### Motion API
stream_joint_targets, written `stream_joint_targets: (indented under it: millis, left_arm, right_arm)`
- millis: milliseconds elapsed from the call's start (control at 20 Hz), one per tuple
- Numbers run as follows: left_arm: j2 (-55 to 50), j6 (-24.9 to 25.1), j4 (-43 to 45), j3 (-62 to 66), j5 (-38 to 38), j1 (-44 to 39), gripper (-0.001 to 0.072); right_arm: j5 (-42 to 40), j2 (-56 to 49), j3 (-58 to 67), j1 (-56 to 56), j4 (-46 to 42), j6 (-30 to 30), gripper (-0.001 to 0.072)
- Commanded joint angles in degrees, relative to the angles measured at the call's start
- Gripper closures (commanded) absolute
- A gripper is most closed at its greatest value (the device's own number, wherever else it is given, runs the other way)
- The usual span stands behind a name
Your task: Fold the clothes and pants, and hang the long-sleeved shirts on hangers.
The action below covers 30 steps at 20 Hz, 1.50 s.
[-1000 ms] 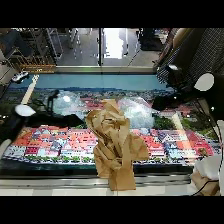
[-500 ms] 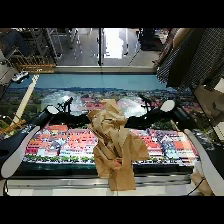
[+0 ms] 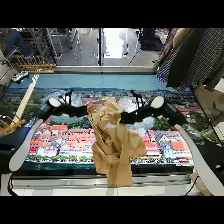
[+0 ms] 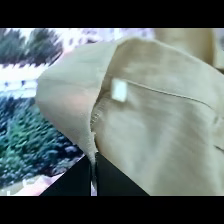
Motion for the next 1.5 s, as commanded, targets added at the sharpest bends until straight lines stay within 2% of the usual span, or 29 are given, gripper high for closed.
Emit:
stream_joint_targets:
  millis: [0,150,200,350,500,600,700,750,800,900,950,1050,1150,1300,1450]
  left_arm:
    - [4.17,1.36,6.58,14.71,-16.72,3.52,0.0700]
    - [12.66,2.78,7.08,34.69,-36.02,9.31,0.0700]
    - [16.41,2.80,5.51,38.05,-37.57,11.32,0.0700]
    - [29.99,7.08,-2.89,36.00,-33.38,16.46,0.0700]
    - [36.04,9.64,-3.48,31.28,-25.68,16.09,0.0700]
    - [34.56,10.40,-3.48,26.60,-23.32,14.84,0.0700]
    - [29.68,8.85,-3.54,23.15,-22.95,13.55,0.0699]
    - [27.04,6.71,-4.94,23.10,-23.43,13.00,0.0699]
    - [25.38,7.26,-9.38,23.39,-24.46,12.85,0.0699]
    - [25.24,12.11,-15.28,23.65,-21.16,12.44,0.0699]
    - [25.55,12.50,-15.39,24.09,-18.51,12.44,0.0699]
    - [25.57,12.46,-14.84,24.85,-17.86,12.92,0.0699]
    - [25.07,12.09,-14.86,24.83,-18.80,13.09,0.0698]
    - [23.23,7.41,-11.04,24.68,-20.39,13.11,0.0699]
    - [20.63,-2.75,5.53,24.59,-22.08,13.03,0.0698]
  right_arm:
    - [10.97,5.27,11.54,0.15,0.39,-1.14,0.0688]
    - [17.33,11.41,23.30,0.09,0.57,-1.77,0.0690]
    - [18.32,13.18,27.43,0.07,1.27,-1.75,0.0690]
    - [19.23,15.17,35.71,-2.45,10.95,-2.82,0.0690]
    - [18.73,13.35,33.77,-7.61,16.59,-4.26,0.0690]
    - [15.65,9.88,29.57,-9.94,17.29,-4.26,0.0690]
    - [8.44,6.08,25.44,-10.29,16.44,-3.41,0.0689]
    - [5.55,4.90,24.26,-9.64,16.81,-2.25,0.0690]
    - [2.99,4.66,24.09,-8.04,16.50,-4.50,0.0691]
    - [-4.98,6.14,25.59,-4.70,9.40,-5.44,0.0692]
    - [-9.31,7.17,27.26,-3.19,2.64,-2.99,0.0692]
    - [-17.57,9.31,31.19,0.94,-16.09,5.05,0.0692]
    - [-21.07,10.03,34.12,4.87,-29.05,11.15,0.0692]
    - [-20.52,9.75,33.64,10.47,-37.05,14.69,0.0692]
    - [-15.04,7.32,32.50,14.73,-39.91,17.00,0.0691]
